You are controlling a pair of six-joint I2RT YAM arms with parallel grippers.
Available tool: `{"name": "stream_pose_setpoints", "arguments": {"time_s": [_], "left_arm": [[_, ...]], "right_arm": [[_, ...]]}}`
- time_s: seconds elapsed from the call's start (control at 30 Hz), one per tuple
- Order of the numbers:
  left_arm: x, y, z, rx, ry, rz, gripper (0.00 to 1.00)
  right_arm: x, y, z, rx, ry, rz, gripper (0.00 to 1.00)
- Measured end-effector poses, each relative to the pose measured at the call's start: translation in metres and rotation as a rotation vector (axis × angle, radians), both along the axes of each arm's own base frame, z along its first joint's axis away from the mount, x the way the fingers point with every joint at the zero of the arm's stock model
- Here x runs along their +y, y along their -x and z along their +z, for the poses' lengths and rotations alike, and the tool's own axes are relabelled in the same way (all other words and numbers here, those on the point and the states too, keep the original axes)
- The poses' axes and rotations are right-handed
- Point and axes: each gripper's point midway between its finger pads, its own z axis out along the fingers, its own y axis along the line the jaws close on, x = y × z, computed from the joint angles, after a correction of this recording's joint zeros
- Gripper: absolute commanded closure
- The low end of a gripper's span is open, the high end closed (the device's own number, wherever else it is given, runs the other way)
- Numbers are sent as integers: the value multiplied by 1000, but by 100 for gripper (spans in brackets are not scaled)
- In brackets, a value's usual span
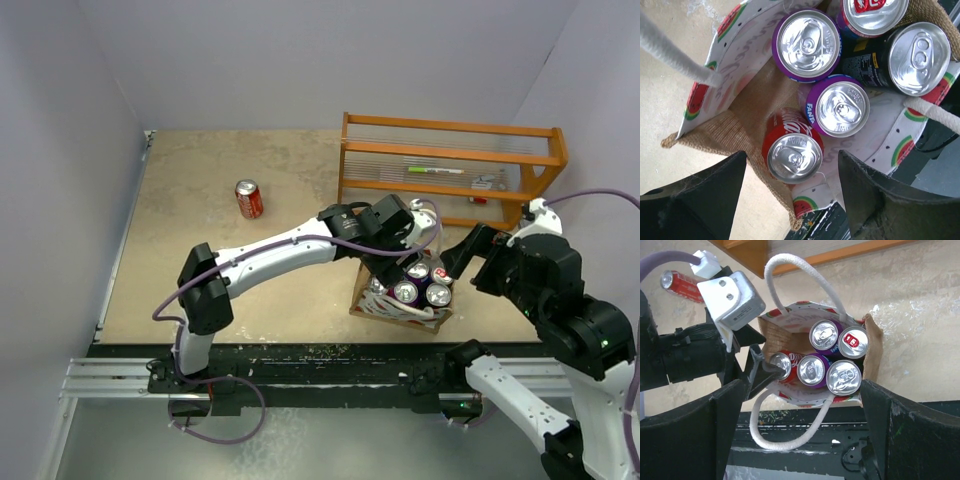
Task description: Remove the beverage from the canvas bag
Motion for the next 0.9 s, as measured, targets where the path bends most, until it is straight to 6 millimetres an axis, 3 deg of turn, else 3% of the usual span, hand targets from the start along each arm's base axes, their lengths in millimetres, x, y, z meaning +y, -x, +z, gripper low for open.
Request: {"name": "stream_pose_setpoints", "arguments": {"time_s": [0.2,0.4,0.73,0.9], "left_arm": [[-8,-2,-7,4,-24,-1,25],[-9,1,-3,12,-43,12,25],[-11,6,-3,-34,-65,45,25],[-11,3,0,-62,-79,54,26]], "right_arm": [[4,-7,-8,30,31,23,0],[2,-11,-8,34,82,38,0],[-22,-16,35,-126,158,-21,0],[-29,-15,43,-167,177,-40,0]]}}
